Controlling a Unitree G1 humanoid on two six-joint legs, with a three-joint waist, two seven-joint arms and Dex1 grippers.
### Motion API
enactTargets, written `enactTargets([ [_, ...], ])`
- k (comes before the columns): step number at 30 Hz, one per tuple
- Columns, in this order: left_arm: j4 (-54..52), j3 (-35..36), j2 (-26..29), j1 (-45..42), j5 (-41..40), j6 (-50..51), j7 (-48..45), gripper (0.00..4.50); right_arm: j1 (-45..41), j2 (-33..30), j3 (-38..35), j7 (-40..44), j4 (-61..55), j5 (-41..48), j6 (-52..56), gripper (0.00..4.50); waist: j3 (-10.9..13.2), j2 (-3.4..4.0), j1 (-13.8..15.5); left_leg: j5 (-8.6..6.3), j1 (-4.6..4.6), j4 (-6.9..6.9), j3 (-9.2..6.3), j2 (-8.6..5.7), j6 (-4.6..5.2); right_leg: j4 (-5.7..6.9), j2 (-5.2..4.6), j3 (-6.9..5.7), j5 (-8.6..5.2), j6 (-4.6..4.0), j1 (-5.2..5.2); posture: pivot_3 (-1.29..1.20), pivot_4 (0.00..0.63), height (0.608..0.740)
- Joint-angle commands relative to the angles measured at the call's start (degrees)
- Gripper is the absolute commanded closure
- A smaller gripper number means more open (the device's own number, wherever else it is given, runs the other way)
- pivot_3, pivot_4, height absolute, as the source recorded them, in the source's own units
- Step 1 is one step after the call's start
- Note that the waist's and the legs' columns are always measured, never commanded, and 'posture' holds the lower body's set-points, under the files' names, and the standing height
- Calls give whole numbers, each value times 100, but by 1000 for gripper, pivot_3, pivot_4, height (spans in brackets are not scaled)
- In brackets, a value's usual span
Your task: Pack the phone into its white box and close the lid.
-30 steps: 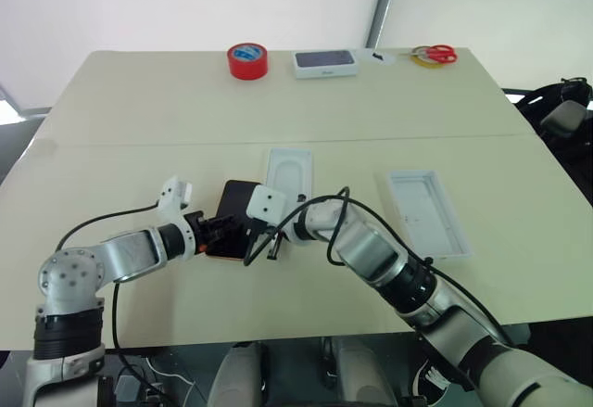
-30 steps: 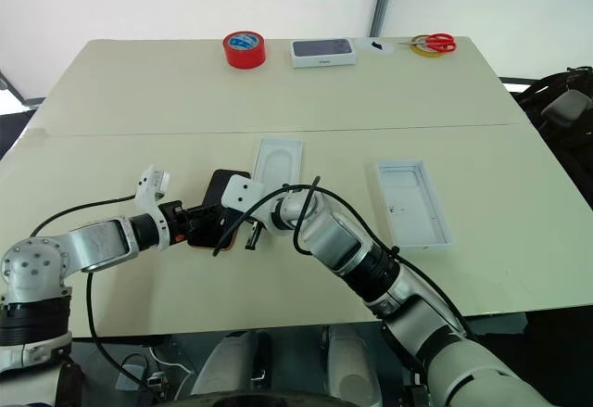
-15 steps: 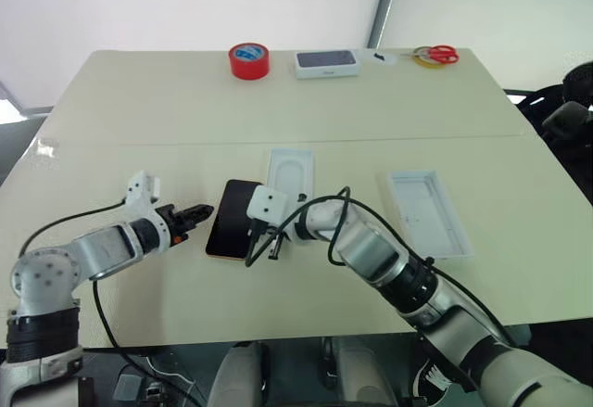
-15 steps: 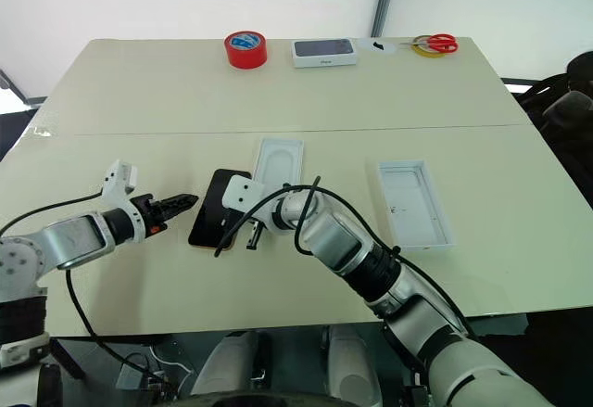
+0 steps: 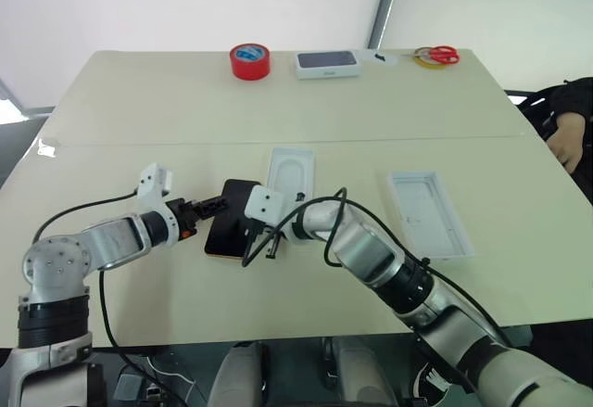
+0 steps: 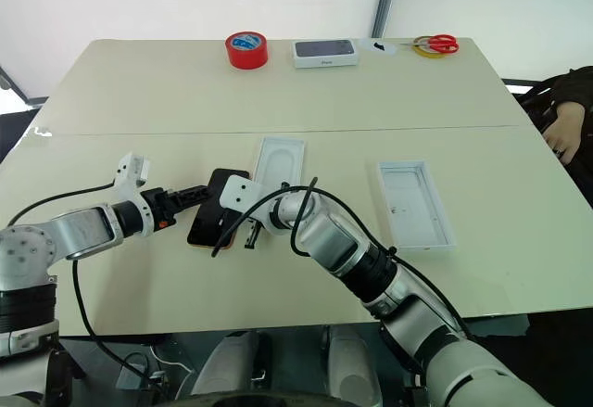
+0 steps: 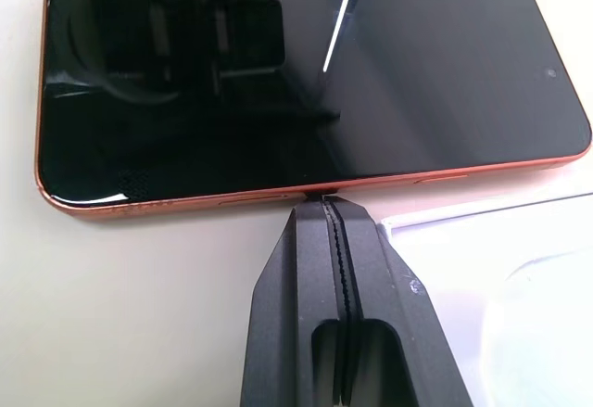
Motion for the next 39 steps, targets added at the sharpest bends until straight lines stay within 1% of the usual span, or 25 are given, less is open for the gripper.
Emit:
enactTargets([
  [1,-85,-262,-138,29,-71,265,-108,40,45,186,-14,-47,274,60,126,4500,-9,0,0,0,0,0,0,0,0,0,0,0,0,0,1,0,150,732],
  [7,-220,-232,-304,49,-353,294,-98,40,22,463,-432,-36,155,341,427,4500,-10,1,9,0,1,0,-1,-1,0,0,-2,0,0,0,1,0,150,732],
  [18,-387,-164,-321,133,-639,269,-9,40,-54,710,-695,-88,-201,764,733,4500,-7,3,6,0,-11,-3,-1,-2,1,-2,-5,0,0,0,-12,0,150,732],
  [26,-512,-25,-174,230,-1004,124,-67,40,-252,716,-791,-152,-235,864,721,4500,-3,3,-1,0,-15,-4,-1,-3,1,-4,-5,-1,0,0,-16,0,150,732],
  [36,-578,0,68,549,-1519,-186,-61,40,-446,707,-832,-214,-233,950,753,4500,0,4,1,-1,-19,-6,-1,-3,1,-6,-8,-1,-1,-1,-21,0,150,732],
  [39,-615,-53,188,624,-1567,-221,-86,40,-466,679,-809,-217,-241,974,754,4500,1,4,0,-1,-19,-7,-1,-3,0,-6,-9,-1,-1,-1,-21,0,150,732],
])
